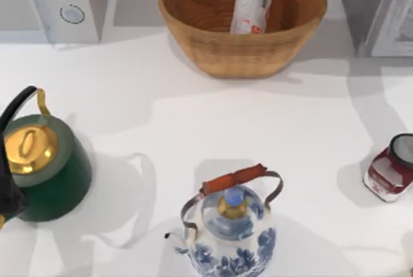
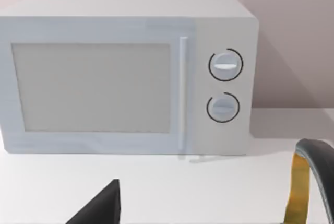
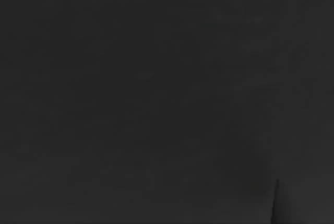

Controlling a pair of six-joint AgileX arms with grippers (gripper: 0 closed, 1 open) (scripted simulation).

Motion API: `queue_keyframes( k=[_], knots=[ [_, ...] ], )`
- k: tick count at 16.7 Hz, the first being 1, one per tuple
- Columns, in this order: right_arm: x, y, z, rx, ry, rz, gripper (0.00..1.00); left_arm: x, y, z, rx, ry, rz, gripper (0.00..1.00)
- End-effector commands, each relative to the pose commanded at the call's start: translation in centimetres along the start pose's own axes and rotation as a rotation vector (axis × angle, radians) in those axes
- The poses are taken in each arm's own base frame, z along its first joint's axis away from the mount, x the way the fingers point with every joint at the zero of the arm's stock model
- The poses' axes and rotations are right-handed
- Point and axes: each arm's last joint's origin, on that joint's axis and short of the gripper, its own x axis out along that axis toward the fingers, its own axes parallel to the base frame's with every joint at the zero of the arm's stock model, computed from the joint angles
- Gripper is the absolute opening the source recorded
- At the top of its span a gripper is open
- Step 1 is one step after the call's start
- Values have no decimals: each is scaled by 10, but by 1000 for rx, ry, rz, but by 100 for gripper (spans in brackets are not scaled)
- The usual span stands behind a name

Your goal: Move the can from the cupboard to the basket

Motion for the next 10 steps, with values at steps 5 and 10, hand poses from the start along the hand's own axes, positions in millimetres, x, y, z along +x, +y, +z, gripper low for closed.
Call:
queue_keyframes(
  k=[5,10],
  knots=[
    [-11,17,-1,-3,1,-1,100,0,0,0,0,0,0,100],
    [-13,7,5,-6,-18,-45,100,0,0,0,0,0,0,100]
  ],
)
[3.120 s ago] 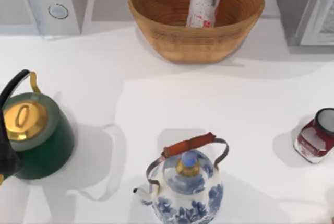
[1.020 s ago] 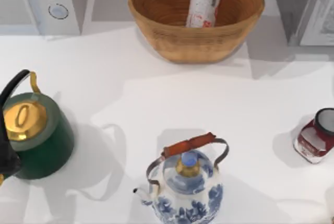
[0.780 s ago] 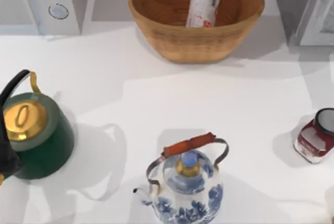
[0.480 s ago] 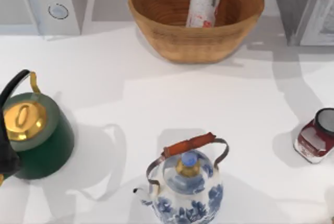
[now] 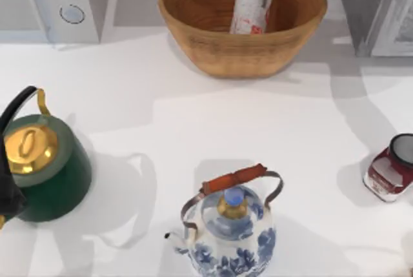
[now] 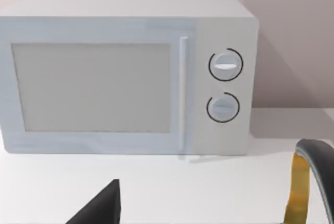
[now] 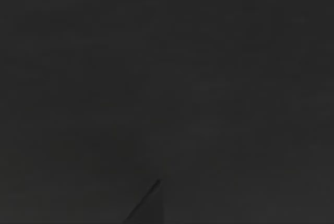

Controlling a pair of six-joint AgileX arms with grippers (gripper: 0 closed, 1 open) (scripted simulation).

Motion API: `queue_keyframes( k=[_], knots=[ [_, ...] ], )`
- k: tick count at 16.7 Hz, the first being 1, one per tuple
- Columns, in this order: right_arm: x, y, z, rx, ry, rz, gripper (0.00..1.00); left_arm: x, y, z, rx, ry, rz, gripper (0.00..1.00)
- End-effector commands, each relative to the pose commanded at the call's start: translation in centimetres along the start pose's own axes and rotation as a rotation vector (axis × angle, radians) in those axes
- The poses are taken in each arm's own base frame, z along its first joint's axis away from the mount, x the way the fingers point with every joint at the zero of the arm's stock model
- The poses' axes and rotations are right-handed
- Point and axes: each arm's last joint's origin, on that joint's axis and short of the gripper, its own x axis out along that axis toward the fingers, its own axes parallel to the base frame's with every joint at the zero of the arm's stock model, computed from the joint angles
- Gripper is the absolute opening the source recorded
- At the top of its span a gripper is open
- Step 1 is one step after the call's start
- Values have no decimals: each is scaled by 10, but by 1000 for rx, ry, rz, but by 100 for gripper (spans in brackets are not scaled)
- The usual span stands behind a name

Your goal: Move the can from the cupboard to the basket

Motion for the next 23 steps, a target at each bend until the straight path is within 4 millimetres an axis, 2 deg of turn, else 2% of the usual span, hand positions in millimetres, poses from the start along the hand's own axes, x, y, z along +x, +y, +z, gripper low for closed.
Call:
queue_keyframes(
  k=[6,9,10,13,17,20,23],
  knots=[
    [42,1,-1,0,-1,2,100,0,0,0,0,0,0,100],
    [45,1,-1,0,-1,3,100,0,0,0,0,0,0,100],
    [37,1,0,0,-7,7,100,0,0,0,0,0,0,100],
    [33,-3,-1,2,-11,8,100,0,0,0,0,0,0,100],
    [8,-22,-14,5,-24,11,100,0,0,0,0,0,0,100],
    [-21,-40,-42,2,-18,14,100,0,0,0,0,0,0,100],
    [-53,-58,-89,-3,2,18,100,0,0,0,0,0,0,100]
  ],
)
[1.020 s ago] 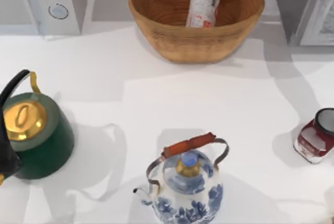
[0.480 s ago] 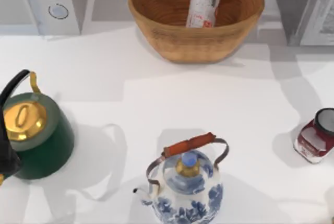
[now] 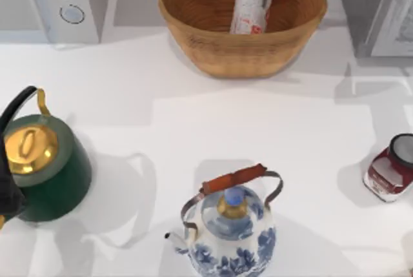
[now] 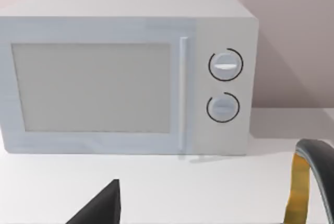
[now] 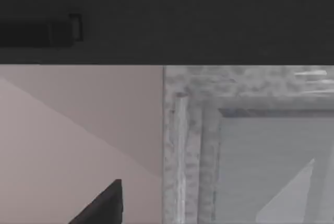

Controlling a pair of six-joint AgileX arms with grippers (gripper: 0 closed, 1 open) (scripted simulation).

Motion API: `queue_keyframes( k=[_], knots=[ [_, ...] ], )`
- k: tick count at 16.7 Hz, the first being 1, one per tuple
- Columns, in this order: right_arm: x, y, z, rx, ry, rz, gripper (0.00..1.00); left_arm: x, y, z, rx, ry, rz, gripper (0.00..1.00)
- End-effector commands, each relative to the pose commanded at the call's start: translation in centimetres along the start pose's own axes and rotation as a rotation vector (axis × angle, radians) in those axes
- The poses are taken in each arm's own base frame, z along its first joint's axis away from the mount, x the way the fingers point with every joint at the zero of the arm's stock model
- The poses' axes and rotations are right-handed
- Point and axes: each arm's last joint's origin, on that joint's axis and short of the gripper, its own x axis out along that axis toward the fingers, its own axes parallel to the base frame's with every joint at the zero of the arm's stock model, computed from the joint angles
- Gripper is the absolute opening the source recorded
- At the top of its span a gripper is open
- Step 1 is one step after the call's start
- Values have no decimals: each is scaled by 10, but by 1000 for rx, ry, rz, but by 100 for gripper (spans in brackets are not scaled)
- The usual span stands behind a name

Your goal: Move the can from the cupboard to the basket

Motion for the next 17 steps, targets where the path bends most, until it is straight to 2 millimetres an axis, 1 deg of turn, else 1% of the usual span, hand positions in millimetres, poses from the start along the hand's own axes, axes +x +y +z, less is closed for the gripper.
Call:
queue_keyframes(
  k=[2,5,8,10,12,13,15,17],
  knots=[
    [-20,-9,-40,-3,18,3,100,0,0,0,0,0,0,100],
    [-44,-20,-109,-4,44,8,100,0,0,0,0,0,0,100],
    [-60,-27,-176,-1,58,13,100,0,0,0,0,0,0,100],
    [-66,-30,-214,2,55,18,100,0,0,0,0,0,0,100],
    [-69,-32,-242,4,44,21,100,0,0,0,0,0,0,100],
    [-69,-33,-252,5,36,23,100,0,0,0,0,0,0,100],
    [-70,-34,-264,6,21,24,100,0,0,0,0,0,0,100],
    [-70,-34,-266,6,18,25,100,0,0,0,0,0,0,100]
  ],
)
